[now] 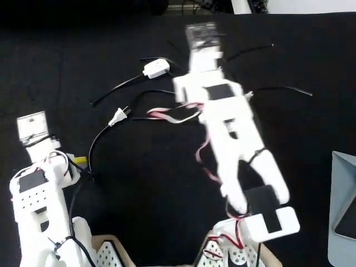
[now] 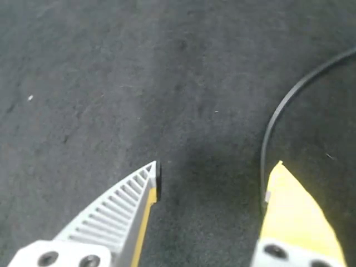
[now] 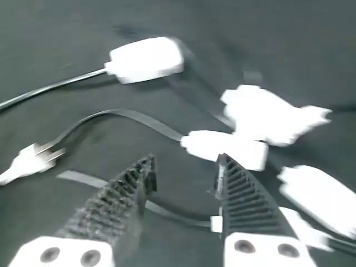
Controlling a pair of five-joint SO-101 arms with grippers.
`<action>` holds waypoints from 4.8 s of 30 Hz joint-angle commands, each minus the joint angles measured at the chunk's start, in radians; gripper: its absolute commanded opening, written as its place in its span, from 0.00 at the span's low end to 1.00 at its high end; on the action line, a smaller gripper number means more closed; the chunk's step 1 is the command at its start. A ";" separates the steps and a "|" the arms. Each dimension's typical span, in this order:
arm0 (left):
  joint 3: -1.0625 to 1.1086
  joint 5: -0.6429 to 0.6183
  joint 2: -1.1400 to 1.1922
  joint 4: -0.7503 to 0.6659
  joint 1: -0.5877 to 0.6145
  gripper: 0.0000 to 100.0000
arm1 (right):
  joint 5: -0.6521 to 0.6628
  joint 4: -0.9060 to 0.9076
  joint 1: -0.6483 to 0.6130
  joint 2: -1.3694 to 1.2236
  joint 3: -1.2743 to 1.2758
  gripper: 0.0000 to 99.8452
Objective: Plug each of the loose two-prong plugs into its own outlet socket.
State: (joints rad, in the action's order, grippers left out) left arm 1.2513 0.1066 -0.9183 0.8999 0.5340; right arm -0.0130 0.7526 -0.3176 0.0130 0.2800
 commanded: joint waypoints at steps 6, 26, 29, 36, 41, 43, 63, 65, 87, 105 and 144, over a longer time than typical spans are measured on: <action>-0.050 -0.049 -0.017 -0.044 0.074 0.31 | 0.328 0.048 -0.305 -0.101 -0.105 0.18; -0.042 -0.049 -0.017 -0.044 0.068 0.31 | 0.666 0.049 -0.414 -0.556 -0.469 0.52; -0.042 -0.049 -0.017 -0.044 0.068 0.31 | 0.692 0.051 -0.417 -0.644 -0.542 0.52; -0.041 -0.048 -0.017 -0.044 0.067 0.31 | 0.715 0.304 -0.417 -0.832 -0.816 0.40; -0.041 -0.048 -0.017 -0.044 0.067 0.31 | 0.710 0.509 -0.416 -0.934 -1.032 0.09; -0.041 -0.048 -0.017 -0.044 0.067 0.31 | 0.706 0.571 -0.416 -0.952 -1.099 0.01; -0.038 -0.048 -0.017 -0.060 0.070 0.31 | 0.321 1.013 -0.334 -0.958 -1.443 0.01; -0.027 -0.049 -0.017 -0.075 0.071 0.31 | 0.293 1.014 -0.302 -0.958 -1.438 0.01; -0.024 -0.046 -0.017 -0.078 0.067 0.31 | 0.216 0.522 -0.226 -0.205 -0.081 0.01; -0.024 -0.044 -0.017 -0.078 0.067 0.31 | 0.199 0.545 -0.272 -0.239 -0.038 0.12; -0.022 -0.043 -0.017 -0.080 0.067 0.31 | 0.193 0.698 -0.269 -0.440 -0.305 0.05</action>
State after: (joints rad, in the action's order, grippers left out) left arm 1.2513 0.0621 -0.9183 0.8401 0.5999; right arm 0.1895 1.4538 -0.5800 -0.4273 0.0453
